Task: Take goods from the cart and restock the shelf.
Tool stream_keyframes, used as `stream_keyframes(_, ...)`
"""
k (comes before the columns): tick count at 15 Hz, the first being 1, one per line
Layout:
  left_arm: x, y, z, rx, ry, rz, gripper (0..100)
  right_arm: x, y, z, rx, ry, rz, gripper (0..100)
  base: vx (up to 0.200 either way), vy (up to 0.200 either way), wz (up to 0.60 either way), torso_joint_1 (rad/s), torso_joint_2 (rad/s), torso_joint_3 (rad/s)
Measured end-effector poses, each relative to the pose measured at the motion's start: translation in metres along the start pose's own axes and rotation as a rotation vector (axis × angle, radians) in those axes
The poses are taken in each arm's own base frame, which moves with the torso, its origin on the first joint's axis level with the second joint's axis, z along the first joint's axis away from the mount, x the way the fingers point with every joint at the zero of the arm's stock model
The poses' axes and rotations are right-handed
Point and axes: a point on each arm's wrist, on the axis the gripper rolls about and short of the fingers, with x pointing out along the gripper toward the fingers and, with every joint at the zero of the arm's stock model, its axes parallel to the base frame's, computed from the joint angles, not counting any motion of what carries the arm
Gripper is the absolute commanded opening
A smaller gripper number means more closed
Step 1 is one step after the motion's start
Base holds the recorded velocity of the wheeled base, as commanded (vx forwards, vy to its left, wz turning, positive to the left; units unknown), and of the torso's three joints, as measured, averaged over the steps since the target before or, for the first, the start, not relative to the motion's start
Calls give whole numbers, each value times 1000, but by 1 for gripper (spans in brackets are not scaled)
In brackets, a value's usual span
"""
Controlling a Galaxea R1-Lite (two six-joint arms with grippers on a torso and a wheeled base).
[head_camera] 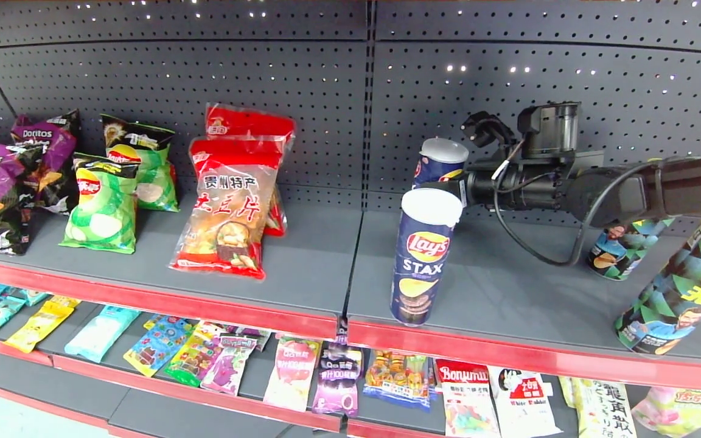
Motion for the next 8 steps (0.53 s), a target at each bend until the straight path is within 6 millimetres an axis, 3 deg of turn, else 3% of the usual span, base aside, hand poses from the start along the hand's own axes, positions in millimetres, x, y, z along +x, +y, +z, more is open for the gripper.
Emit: stream_keyframes(8,0,0,0,0,0,1,100,1,-1,-4,7,17,-23,0,0,0,0,0,0,0)
